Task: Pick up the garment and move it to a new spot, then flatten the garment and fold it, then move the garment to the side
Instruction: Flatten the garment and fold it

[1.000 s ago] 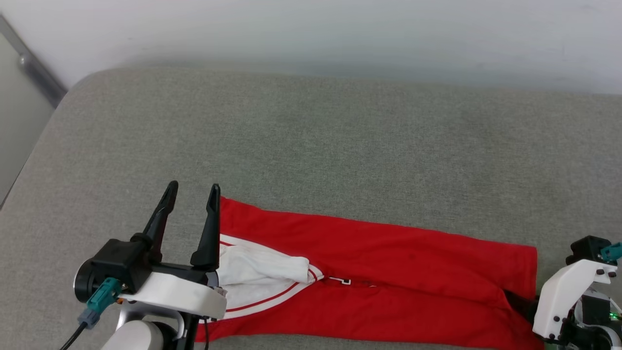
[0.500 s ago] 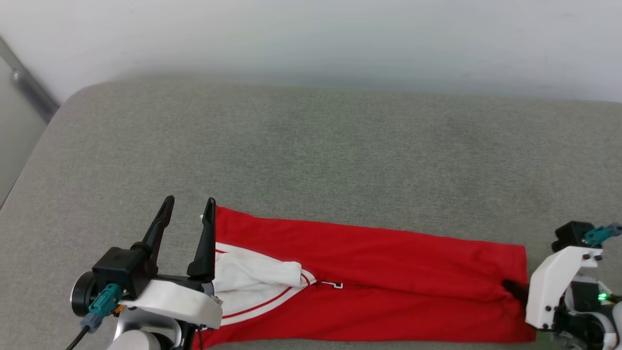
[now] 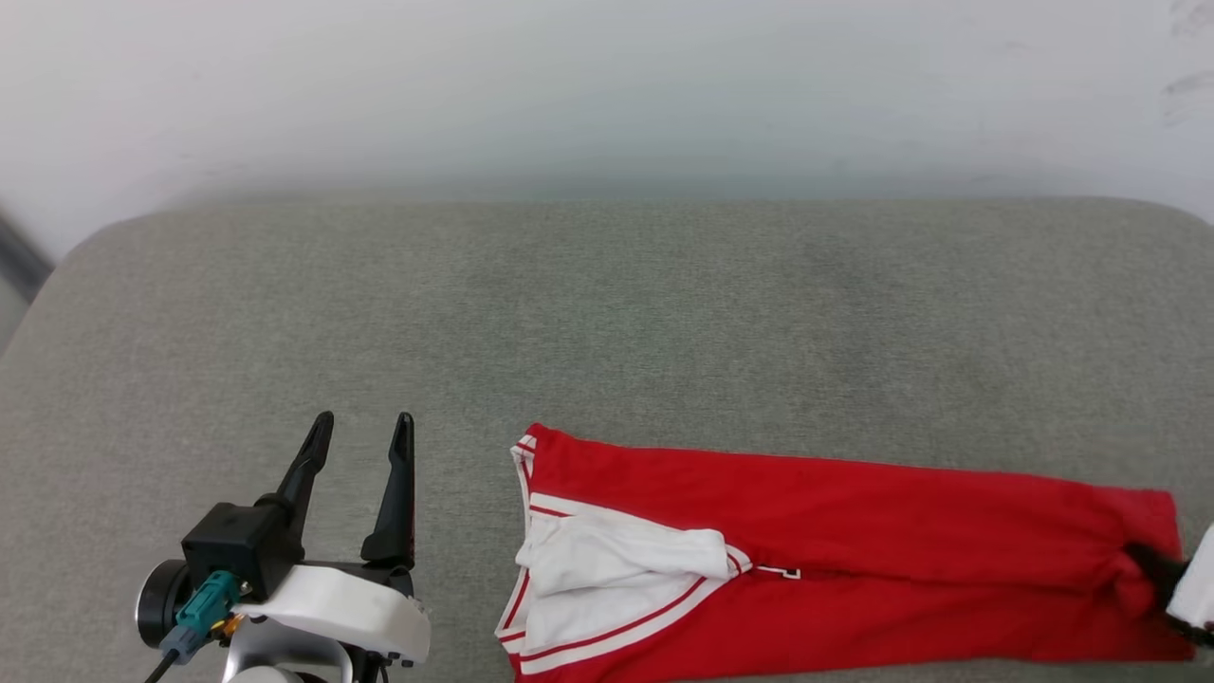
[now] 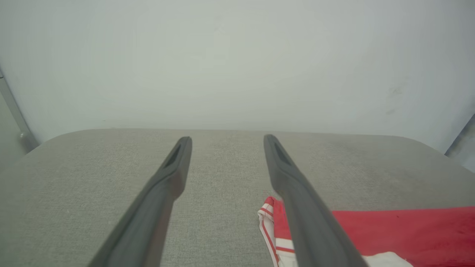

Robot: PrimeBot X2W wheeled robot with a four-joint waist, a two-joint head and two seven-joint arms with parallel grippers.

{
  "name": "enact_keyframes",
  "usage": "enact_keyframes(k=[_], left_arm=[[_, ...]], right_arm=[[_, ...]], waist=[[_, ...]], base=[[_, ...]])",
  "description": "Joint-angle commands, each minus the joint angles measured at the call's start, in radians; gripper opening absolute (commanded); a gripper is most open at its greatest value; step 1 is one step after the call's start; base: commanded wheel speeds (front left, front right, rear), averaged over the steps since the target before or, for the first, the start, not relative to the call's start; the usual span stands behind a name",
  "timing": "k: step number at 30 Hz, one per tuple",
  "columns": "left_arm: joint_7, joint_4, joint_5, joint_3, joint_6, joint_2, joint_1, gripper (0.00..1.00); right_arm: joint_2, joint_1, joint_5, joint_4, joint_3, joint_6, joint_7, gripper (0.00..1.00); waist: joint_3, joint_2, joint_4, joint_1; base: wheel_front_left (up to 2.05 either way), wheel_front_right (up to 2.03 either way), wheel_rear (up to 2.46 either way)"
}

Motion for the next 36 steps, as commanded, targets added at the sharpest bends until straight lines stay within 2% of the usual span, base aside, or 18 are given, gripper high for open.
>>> enact_keyframes(k=[1, 4, 9, 10, 15, 19, 20, 21, 22, 25, 29, 32, 36], left_arm=[[0.001, -0.001, -0.005, 0.0, 0.001, 0.004, 0.013, 1.0], [0.005, -0.001, -0.007, -0.003, -0.002, 0.007, 0.009, 1.0], [0.017, -0.003, -0.005, -0.01, -0.001, 0.009, -0.006, 1.0], [0.026, 0.0, -0.004, -0.019, -0.007, 0.007, -0.017, 1.0], [0.033, 0.012, -0.009, -0.035, -0.022, -0.005, -0.038, 1.0], [0.037, 0.02, -0.007, -0.044, -0.029, -0.014, -0.055, 1.0], [0.036, 0.022, -0.008, -0.045, -0.03, -0.016, -0.059, 1.0], [0.035, 0.026, -0.009, -0.046, -0.032, -0.016, -0.063, 1.0], [0.034, 0.029, -0.011, -0.046, -0.037, -0.018, -0.068, 1.0], [0.027, 0.04, -0.015, -0.048, -0.039, -0.024, -0.069, 1.0], [0.019, 0.048, -0.016, -0.046, -0.033, -0.026, -0.06, 1.0], [0.014, 0.054, -0.022, -0.041, -0.029, -0.023, -0.047, 1.0], [0.01, 0.06, -0.028, -0.034, -0.028, -0.018, -0.041, 1.0]], right_arm=[[0.039, -0.001, 0.021, -0.003, -0.021, 0.0, 0.023, 0.0], [0.155, -0.045, 0.133, -0.021, -0.076, 0.0, 0.126, 0.0], [0.227, -0.074, 0.368, -0.029, -0.094, 0.0, 0.274, 0.0], [0.233, -0.091, 0.543, 0.04, -0.015, 0.0, 0.27, 0.0], [0.23, -0.112, 0.771, 0.14, 0.261, 0.0, 0.148, 0.0], [0.229, -0.148, 0.875, 0.167, 0.501, 0.0, 0.008, 0.0], [0.229, -0.157, 0.89, 0.166, 0.556, 0.0, -0.028, 0.22], [0.229, -0.168, 0.895, 0.165, 0.605, 0.0, -0.071, 0.55], [0.229, -0.179, 0.892, 0.169, 0.649, 0.0, -0.111, 1.0], [0.228, -0.204, 0.884, 0.192, 0.74, 0.0, -0.201, 1.0], [0.224, -0.242, 0.809, 0.208, 0.804, 0.0, -0.283, 1.0], [0.193, -0.259, 0.761, 0.194, 0.831, 0.0, -0.344, 1.0], [0.122, -0.293, 0.623, 0.168, 0.922, 0.0, -0.396, 1.0]], waist=[[-0.001, 0.0, -0.007, 0.0], [0.0, 0.0, -0.015, 0.0], [0.003, 0.0, -0.011, 0.0], [0.004, 0.0, 0.004, 0.0], [0.007, 0.0, 0.044, 0.0], [0.015, 0.0, 0.082, 0.0], [0.017, 0.0, 0.09, 0.0], [0.02, 0.0, 0.099, 0.0], [0.023, 0.0, 0.106, 0.0], [0.028, 0.0, 0.122, 0.0], [0.031, 0.0, 0.125, 0.0], [0.026, 0.0, 0.114, 0.0], [0.021, 0.0, 0.091, 0.0]], base=[[0.0, 0.0, 0.0], [0.0, 0.0, 0.0], [0.0, 0.0, 0.0], [0.0, 0.0, 0.0], [0.0, 0.0, 0.0], [0.0, 0.0, 0.0], [0.0, 0.0, 0.0], [0.0, 0.0, 0.0], [0.0, 0.0, 0.0], [0.0, 0.0, 0.0], [0.0, 0.0, 0.0], [0.0, 0.0, 0.0], [0.0, 0.0, 0.0]])
